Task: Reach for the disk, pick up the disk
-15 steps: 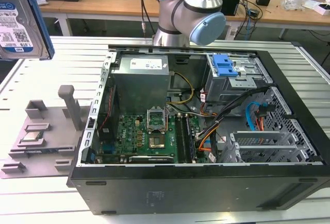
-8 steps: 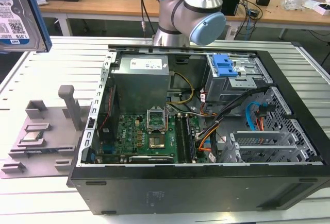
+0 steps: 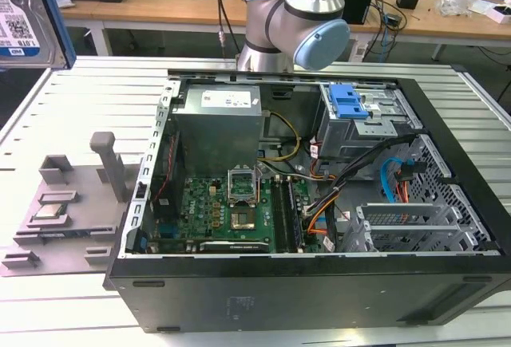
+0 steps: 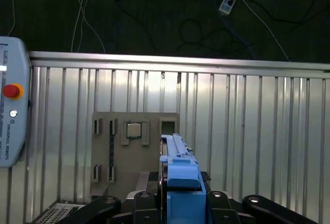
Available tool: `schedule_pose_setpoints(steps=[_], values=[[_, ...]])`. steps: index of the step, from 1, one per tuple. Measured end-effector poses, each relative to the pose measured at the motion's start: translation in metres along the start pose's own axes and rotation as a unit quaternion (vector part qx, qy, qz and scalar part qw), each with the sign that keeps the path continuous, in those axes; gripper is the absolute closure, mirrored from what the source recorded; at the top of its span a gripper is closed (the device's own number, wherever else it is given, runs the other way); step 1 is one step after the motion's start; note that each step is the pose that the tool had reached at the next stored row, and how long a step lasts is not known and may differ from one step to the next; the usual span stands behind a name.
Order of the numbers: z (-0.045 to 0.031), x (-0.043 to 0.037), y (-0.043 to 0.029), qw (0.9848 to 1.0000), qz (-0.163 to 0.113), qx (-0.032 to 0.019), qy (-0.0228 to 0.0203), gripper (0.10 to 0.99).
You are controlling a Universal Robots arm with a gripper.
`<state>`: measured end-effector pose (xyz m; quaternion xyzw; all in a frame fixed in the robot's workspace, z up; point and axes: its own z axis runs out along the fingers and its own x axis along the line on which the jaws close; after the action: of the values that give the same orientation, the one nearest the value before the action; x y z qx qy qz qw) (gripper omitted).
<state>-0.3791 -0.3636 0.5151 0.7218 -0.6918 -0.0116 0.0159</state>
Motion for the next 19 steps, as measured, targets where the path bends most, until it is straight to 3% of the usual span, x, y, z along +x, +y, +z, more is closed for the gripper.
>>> schedule_pose_setpoints(steps=[4,11,14,19], values=[[-0.0123,0.0000,0.0005,1.0000,0.000,0.0000,0.0000,0.718],[-0.0133,0.0002,-0.0012,1.0000,0.000,0.0000,0.0000,0.718],[-0.0135,0.0005,-0.0092,1.0000,0.000,0.0000,0.0000,0.718],[-0.0144,0.0014,-0.0304,1.0000,0.000,0.0000,0.0000,0.718]])
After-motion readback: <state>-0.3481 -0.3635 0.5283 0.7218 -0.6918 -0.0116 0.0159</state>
